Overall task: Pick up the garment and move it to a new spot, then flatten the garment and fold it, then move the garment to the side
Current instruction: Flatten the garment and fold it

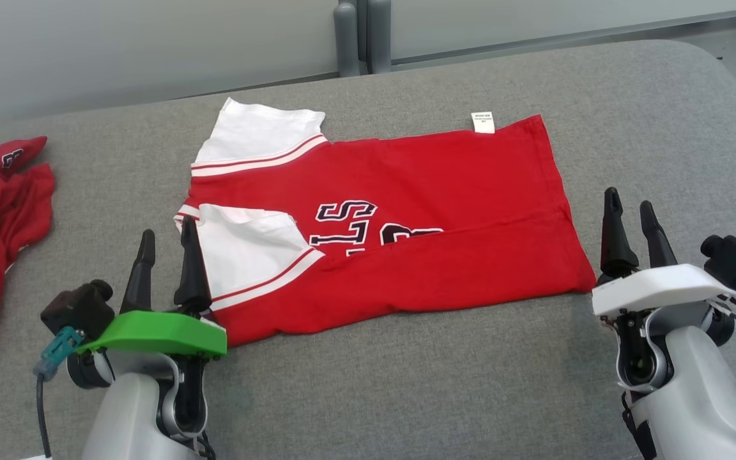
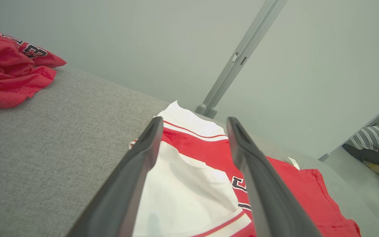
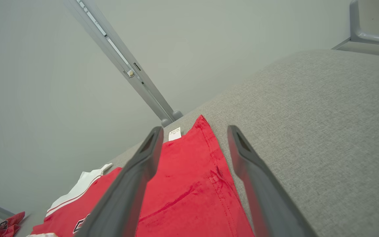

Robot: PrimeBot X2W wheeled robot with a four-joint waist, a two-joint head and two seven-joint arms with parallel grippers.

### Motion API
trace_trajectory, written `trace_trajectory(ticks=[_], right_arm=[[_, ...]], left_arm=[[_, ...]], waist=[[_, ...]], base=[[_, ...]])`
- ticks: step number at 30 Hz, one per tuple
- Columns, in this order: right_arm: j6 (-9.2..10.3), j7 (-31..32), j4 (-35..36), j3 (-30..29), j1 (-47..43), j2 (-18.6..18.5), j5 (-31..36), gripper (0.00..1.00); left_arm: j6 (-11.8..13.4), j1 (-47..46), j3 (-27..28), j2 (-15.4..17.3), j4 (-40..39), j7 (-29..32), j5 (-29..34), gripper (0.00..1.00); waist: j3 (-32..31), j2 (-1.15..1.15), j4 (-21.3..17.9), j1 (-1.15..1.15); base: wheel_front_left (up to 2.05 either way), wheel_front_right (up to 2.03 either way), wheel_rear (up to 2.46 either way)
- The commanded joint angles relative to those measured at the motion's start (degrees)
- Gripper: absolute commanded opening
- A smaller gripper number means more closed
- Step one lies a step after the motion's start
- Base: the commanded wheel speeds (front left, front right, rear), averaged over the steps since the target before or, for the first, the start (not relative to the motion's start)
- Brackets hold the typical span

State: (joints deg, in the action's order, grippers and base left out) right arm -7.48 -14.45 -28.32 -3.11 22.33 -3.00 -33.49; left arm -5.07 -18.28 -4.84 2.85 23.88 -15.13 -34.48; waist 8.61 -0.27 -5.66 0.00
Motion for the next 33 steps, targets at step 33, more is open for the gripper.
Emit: trace_trajectory(ticks=[33], right_arm=[[-0.02,4.31,14.87,-1.42,-19.37,0.04,5.72,1.00]], left_arm=[[5.78,13.23,0.05,1.00,7.24,12.29,-5.54,1.00]], waist=[[-5.71,0.27,-3.23,0.00]], base=[[0.00,0.00,0.00]])
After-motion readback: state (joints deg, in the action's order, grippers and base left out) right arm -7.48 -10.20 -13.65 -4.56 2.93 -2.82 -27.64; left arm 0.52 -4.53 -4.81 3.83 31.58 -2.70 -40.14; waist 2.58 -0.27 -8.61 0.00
